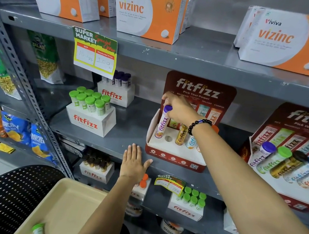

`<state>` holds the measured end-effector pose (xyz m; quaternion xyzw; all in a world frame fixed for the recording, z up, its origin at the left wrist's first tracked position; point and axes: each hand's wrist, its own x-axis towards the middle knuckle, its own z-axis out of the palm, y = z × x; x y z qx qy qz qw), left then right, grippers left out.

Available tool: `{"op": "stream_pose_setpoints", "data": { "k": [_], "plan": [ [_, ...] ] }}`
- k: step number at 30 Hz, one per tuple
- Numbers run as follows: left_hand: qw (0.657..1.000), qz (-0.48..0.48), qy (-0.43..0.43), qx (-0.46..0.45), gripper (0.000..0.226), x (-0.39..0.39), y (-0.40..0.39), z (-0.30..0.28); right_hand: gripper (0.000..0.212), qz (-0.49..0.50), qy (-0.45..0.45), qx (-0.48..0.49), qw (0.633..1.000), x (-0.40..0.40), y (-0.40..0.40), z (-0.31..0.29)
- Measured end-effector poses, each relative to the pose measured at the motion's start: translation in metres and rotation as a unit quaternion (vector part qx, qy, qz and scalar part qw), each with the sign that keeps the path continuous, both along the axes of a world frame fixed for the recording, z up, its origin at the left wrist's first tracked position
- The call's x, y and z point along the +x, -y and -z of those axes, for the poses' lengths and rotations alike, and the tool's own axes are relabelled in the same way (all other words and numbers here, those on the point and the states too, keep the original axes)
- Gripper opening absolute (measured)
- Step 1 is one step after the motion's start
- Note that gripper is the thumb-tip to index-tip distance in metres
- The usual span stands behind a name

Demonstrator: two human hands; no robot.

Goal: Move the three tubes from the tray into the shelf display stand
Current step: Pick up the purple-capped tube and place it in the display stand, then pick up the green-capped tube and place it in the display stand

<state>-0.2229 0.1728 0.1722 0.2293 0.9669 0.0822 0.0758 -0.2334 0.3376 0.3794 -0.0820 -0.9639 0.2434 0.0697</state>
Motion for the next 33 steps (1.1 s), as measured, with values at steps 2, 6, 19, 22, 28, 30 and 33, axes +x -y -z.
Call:
{"op": "stream_pose_setpoints", "data": {
  "k": [2, 6, 19, 22, 28, 30, 33],
  "plan": [
    [1.0, 0.001, 0.001, 0.0, 0.077, 0.0, 0.0, 0.0, 0.049, -0.006, -0.007, 0.002, 1.0, -0.001, 0.001, 0.002],
    [1.0, 0.003, 0.002, -0.004, 0.077, 0.0, 0.0, -0.002, 0.047, -0.019, 0.01, 0.015, 1.0, 0.002, 0.004, 0.014],
    [1.0, 0.019, 0.013, 0.006, 0.075, -0.003, 0.004, -0.003, 0.046, -0.02, -0.029, 0.042, 0.998, 0.013, 0.012, 0.018],
    [0.999, 0.0, 0.001, 0.054, 0.072, 0.001, 0.02, 0.002, 0.038, -0.026, -0.107, 0.052, 0.993, 0.014, 0.028, 0.015],
    [0.987, -0.102, -0.045, 0.115, 0.07, 0.03, 0.086, 0.02, 0.031, -0.147, -0.131, 0.076, 0.977, -0.002, 0.105, 0.029],
    [0.981, -0.153, -0.042, 0.114, 0.071, 0.044, 0.112, 0.024, 0.027, -0.203, -0.101, 0.078, 0.971, -0.009, 0.14, 0.041],
    [0.968, -0.227, -0.026, 0.107, 0.07, 0.07, 0.151, 0.036, 0.026, -0.298, -0.038, 0.094, 0.949, -0.019, 0.195, 0.066]
  ]
}}
